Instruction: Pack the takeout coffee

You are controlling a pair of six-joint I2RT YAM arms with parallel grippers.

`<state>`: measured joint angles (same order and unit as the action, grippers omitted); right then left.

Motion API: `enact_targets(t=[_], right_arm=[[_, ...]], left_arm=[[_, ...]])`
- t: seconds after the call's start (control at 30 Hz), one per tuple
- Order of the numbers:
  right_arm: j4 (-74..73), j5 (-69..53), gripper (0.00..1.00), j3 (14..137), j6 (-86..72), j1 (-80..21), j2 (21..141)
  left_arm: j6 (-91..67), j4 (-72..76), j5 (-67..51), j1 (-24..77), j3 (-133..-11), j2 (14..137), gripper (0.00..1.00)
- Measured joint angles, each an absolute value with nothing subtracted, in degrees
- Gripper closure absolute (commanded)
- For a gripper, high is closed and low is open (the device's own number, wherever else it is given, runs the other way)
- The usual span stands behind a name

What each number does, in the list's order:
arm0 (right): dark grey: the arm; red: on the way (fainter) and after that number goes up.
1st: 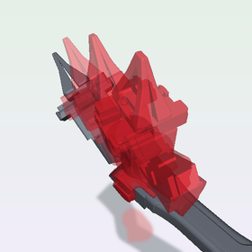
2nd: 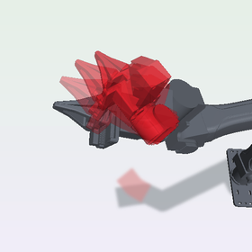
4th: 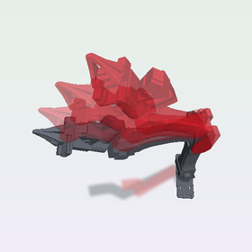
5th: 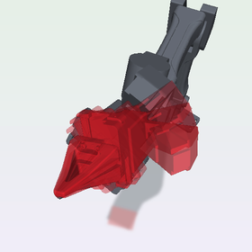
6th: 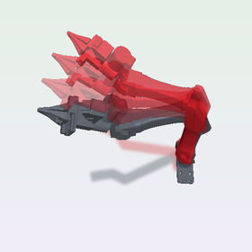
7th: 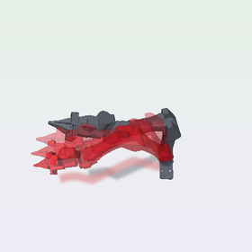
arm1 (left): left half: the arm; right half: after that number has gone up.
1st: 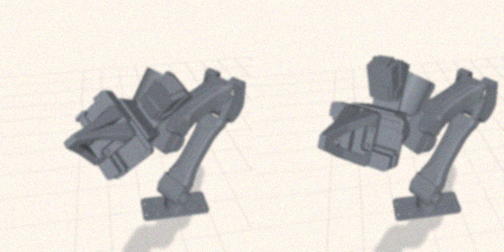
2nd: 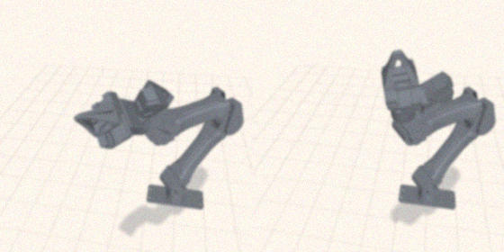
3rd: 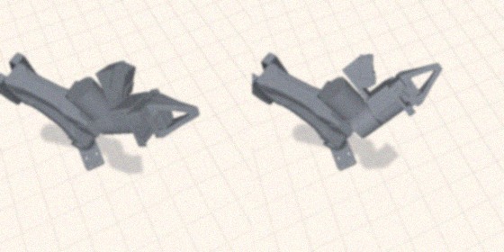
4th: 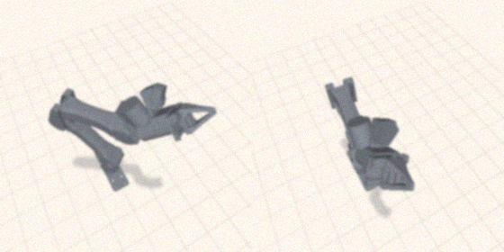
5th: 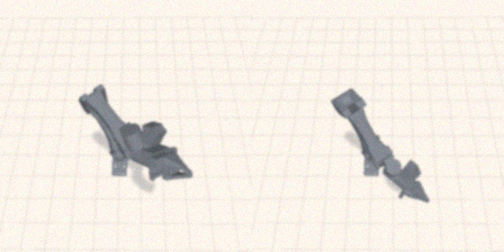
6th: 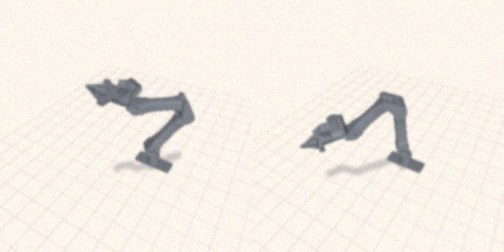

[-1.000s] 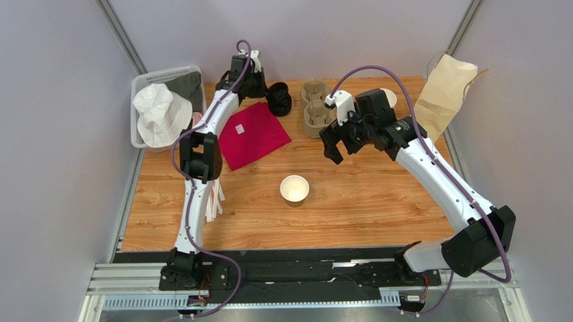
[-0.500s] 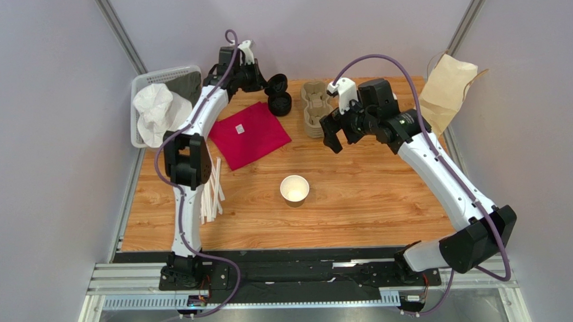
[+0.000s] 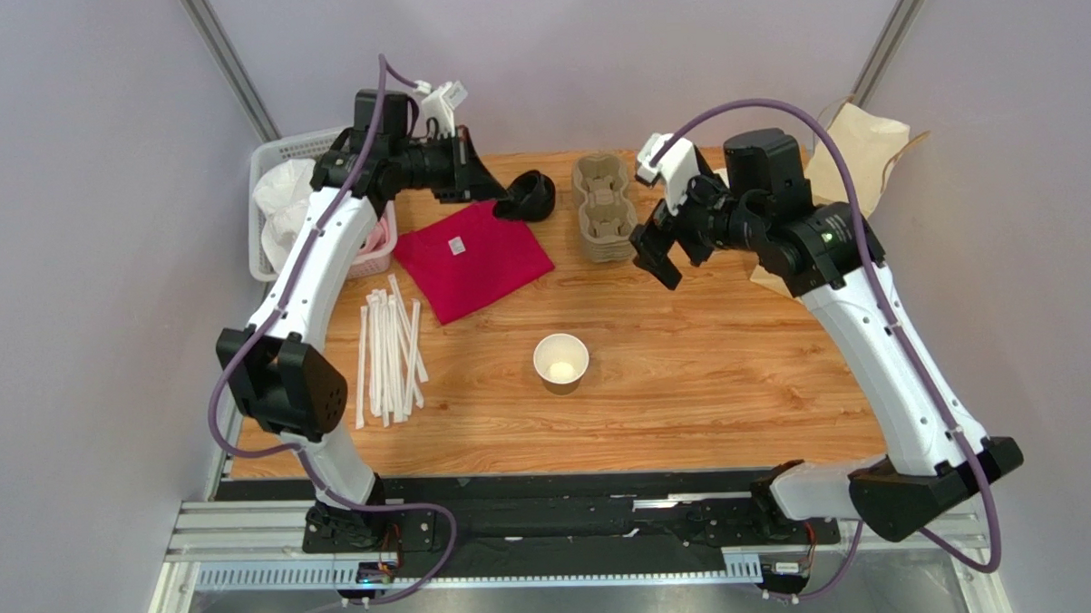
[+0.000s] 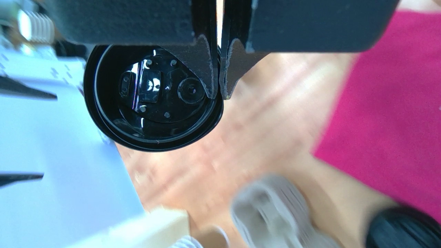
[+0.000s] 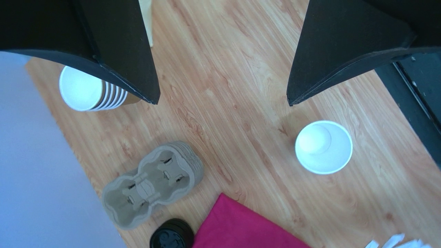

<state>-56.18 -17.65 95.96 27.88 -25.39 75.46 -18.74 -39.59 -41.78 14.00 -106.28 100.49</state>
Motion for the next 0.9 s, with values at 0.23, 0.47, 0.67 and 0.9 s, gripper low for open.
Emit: enact_targets(t=[0.23, 0.47, 0.67, 0.9], right_arm=[[-60.20, -8.67, 0.00, 94.13, 46.04, -45.41, 68.75], [-59.13, 2.83, 0.00, 88.66, 55.59, -63.31, 67.09], [-57.25, 1.67, 0.02, 88.66, 55.81, -66.02, 67.77], [-51.55, -2.76, 0.26, 85.49, 54.72, -67.13, 65.69]], left_arm=[[-19.68, -45.47, -45.69, 18.22, -90.11, 92.18, 1.00], [-19.86, -48.23, -54.68, 22.00, -80.82, 89.67, 1.00], [-19.38, -48.58, -64.66, 22.81, -78.30, 89.67, 1.00], [-19.66, -47.55, -72.05, 26.02, -74.87, 89.67, 1.00]])
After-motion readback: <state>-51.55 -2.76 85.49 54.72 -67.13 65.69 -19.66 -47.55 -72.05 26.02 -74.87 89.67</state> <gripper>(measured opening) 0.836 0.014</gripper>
